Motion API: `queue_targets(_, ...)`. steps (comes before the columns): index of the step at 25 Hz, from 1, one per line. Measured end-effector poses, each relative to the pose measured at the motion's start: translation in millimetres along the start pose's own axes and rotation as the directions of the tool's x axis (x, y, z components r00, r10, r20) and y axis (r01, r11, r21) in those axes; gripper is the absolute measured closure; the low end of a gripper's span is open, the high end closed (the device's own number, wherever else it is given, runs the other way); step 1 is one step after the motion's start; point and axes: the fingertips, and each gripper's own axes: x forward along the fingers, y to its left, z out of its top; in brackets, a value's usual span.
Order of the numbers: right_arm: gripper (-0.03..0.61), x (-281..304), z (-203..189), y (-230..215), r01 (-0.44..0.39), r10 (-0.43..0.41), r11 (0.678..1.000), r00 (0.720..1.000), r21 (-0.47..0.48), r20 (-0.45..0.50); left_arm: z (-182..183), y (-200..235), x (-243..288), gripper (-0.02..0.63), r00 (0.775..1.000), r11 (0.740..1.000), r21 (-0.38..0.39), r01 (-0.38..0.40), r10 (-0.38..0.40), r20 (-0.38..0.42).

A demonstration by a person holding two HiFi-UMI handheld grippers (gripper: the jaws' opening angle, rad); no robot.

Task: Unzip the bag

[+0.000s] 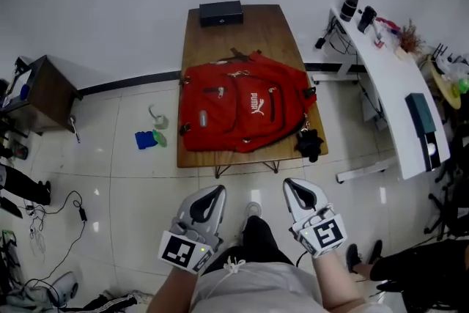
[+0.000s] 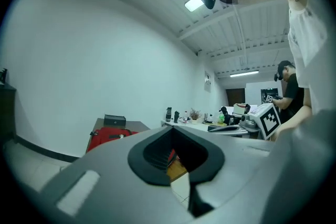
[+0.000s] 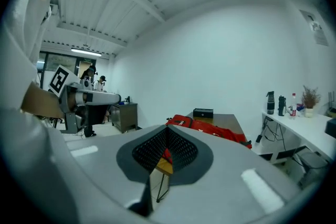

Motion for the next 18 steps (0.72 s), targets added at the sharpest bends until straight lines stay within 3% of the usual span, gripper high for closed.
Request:
queue_targets(3,0.572,-22.0,6.1,39.8,-0.024,0.025,0.999,1.000,-0.034,0.020,-4.9,-18.8,-33.2,0.607,1.000,1.000,-0.003,0.006,-0.006,0.002)
queue_targets(8,0.573,-59.4,18.3,78.0,-0.025,0.030,0.995,0.998,-0.097,0.053,-9.9,-59.6,-69.1,0.607,0.994,0.994,0.019,0.105,-0.105,-0.026)
queue_targets(12,0.574,-79.8,24.1,85.0,-0.019,0.026,0.994,0.998,-0.110,0.057,6.1,-78.9,-83.6,0.607,0.995,0.992,0.078,0.102,-0.103,0.009)
queue_targets(18,0.574,-109.1,33.8,93.0,-0.026,0.030,0.995,0.999,-0.095,0.045,14.2,-106.4,-96.5,0.607,0.996,0.994,0.075,0.077,-0.080,0.033)
